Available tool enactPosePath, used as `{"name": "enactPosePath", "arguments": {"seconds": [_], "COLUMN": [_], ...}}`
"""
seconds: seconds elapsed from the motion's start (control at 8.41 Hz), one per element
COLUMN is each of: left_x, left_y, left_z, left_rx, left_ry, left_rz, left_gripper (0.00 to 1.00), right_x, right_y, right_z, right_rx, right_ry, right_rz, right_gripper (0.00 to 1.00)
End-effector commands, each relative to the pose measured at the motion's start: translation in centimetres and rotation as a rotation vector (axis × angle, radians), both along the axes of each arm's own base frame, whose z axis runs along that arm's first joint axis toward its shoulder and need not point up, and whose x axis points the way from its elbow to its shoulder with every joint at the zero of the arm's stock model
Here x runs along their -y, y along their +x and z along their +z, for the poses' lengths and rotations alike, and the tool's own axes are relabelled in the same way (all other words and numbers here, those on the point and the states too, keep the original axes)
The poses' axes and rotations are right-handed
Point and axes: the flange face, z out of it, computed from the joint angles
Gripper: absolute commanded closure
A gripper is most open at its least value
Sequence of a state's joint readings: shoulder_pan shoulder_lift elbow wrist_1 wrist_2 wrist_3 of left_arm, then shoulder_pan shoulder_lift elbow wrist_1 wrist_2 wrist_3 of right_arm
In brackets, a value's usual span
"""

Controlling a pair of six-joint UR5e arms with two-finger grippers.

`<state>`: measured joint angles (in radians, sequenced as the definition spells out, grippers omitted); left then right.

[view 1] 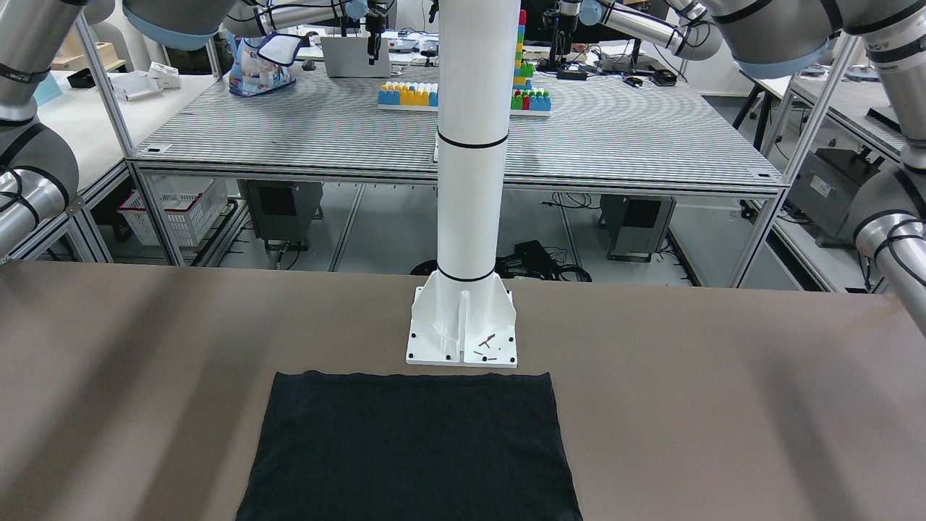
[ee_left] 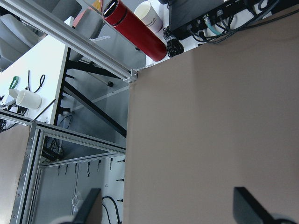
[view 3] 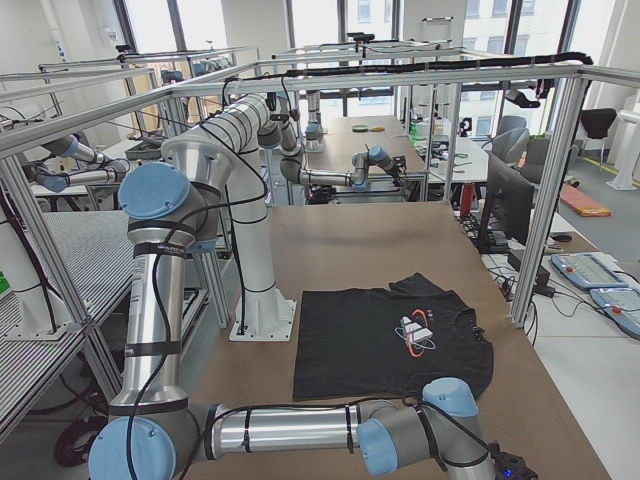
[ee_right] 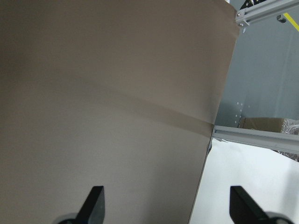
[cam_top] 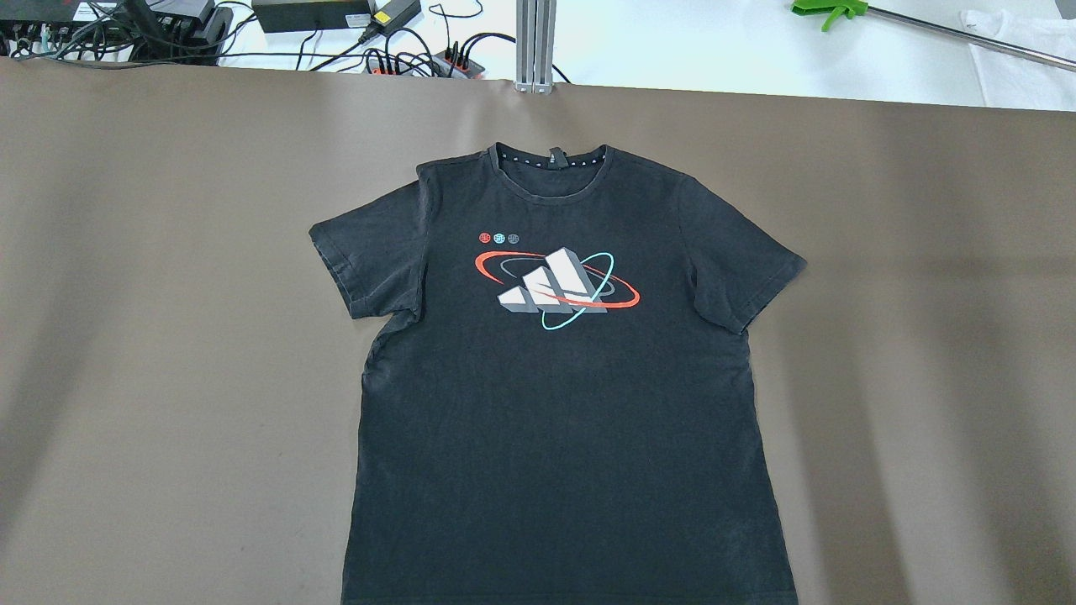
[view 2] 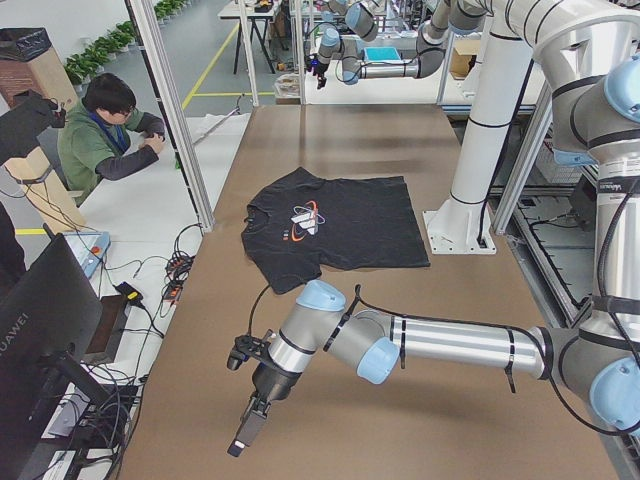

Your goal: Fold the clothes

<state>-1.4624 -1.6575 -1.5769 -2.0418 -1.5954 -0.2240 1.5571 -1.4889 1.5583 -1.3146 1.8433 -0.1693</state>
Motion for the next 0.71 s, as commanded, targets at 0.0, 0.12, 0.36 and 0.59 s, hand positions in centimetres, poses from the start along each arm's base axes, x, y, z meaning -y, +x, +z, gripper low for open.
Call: {"name": "enactPosePath", "arguments": {"seconds": [0.0, 0.12, 0.36, 0.59], "left_x": [0.4, 0.5, 0.5, 0.0], "left_y": [0.0, 0.0, 0.0, -0.4], "left_z": [-0.2, -0.4, -0.6, 0.8], "left_rx": [-0.001, -0.001, -0.006, 0.029], "left_ry": [0.002, 0.007, 0.012, -0.007], "left_rz": [-0.002, -0.001, -0.009, -0.02], "left_gripper": [0.0, 0.0, 0.0, 0.0], "right_x": [0.1, 0.0, 0.0, 0.0], "right_y": [0.0, 0.0, 0.1, 0.1], "right_z": [-0.1, 0.0, -0.1, -0.2], "right_rx": [-0.002, -0.002, -0.001, 0.0], "right_ry": [0.001, 0.0, 0.001, 0.004], "right_rz": [0.001, 0.001, 0.002, 0.004], "right_gripper": [0.06, 0.06, 0.06, 0.06]}}
